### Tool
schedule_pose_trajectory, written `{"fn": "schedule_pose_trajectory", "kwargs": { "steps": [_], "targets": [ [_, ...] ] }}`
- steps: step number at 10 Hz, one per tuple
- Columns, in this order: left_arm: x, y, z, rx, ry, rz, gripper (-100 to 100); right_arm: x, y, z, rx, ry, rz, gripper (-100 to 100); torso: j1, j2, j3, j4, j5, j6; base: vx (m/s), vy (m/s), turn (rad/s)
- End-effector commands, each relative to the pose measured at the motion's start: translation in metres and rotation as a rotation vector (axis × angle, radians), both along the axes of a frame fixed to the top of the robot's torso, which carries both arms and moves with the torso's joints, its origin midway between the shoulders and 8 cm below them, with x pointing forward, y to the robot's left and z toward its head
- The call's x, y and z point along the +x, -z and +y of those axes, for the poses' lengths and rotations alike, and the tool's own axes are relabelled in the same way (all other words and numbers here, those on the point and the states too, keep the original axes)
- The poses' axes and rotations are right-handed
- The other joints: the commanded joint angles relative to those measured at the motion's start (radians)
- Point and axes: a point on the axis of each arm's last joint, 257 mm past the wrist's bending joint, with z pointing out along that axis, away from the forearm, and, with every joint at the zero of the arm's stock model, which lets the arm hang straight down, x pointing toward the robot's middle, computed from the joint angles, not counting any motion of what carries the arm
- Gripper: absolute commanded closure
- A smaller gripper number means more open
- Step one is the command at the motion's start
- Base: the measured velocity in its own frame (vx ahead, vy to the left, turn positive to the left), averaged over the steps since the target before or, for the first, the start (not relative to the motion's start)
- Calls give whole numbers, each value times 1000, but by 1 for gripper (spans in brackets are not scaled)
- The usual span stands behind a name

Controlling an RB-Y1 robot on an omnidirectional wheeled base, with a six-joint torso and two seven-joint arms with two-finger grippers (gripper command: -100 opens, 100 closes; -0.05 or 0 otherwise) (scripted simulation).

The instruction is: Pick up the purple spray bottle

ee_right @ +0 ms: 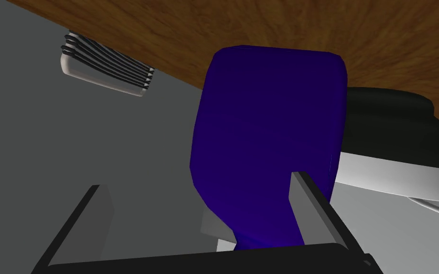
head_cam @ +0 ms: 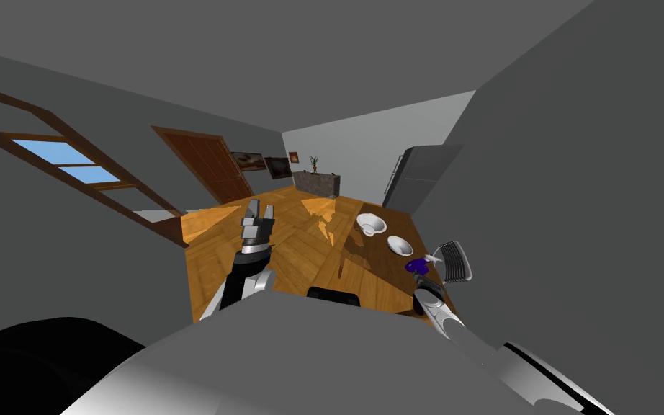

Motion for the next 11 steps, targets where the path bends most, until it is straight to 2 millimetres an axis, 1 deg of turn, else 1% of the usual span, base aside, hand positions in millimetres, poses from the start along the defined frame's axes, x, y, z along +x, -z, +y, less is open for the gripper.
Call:
{"fn": "schedule_pose_trajectory", "kwargs": {
  "steps": [1, 2, 3, 4, 5, 6, 7, 8, 9, 10, 11],
  "targets": [
    [0, 0, 0, 0, 0, 0, 0, 1, 3, -2, 8, -27, 38, -100, 0, 0, 0, 0, 0, 0, -69, -81, 61],
    [0, 0, 0, 0, 0, 0, 0, 1, 5, -1, 15, -32, 42, -100, -1, 1, 0, 0, 0, 0, -57, -69, 44],
    [0, 0, 0, 0, 0, 0, 0, 2, 6, -4, 17, -53, 70, -100, -1, 0, 0, 0, 0, 0, -68, -70, 88],
    [0, 0, 0, 0, 0, 0, 0, 2, 9, -2, 28, -59, 76, -100, -1, 1, 0, 0, 0, 0, -58, -63, 53],
    [0, 0, 0, 0, 0, 0, 0, 4, 9, -5, 27, -81, 104, -100, 0, 0, 0, 0, 0, 0, -61, -77, 99],
    [0, 0, 0, 0, 0, 0, 0, 4, 12, -2, 41, -90, 111, -100, -1, 0, 0, 0, 0, 0, -55, -85, 59],
    [0, 0, 0, 0, 0, 0, 0, 5, 11, -6, 38, -111, 137, -100, -2, 0, 0, 0, 0, 0, -73, -102, 89],
    [0, 0, 0, 0, 0, 0, 0, 5, 15, -2, 56, -122, 146, -100, -3, 1, 0, 0, 0, 0, -64, -89, 67],
    [0, 0, 0, 0, 0, 0, 0, 7, 13, -6, 50, -144, 170, -100, -2, 0, 0, 0, -1, 0, -65, -97, 148],
    [0, 0, 0, 0, 0, 0, 0, 7, 18, -1, 71, -158, 180, -100, -3, 0, 0, 0, 0, 0, -51, -85, 74],
    [0, 0, 0, 0, 0, 0, 0, 9, 15, -5, 63, -180, 203, -100, -2, -1, 0, 0, -1, 0, -60, -113, 128]
  ]
}}
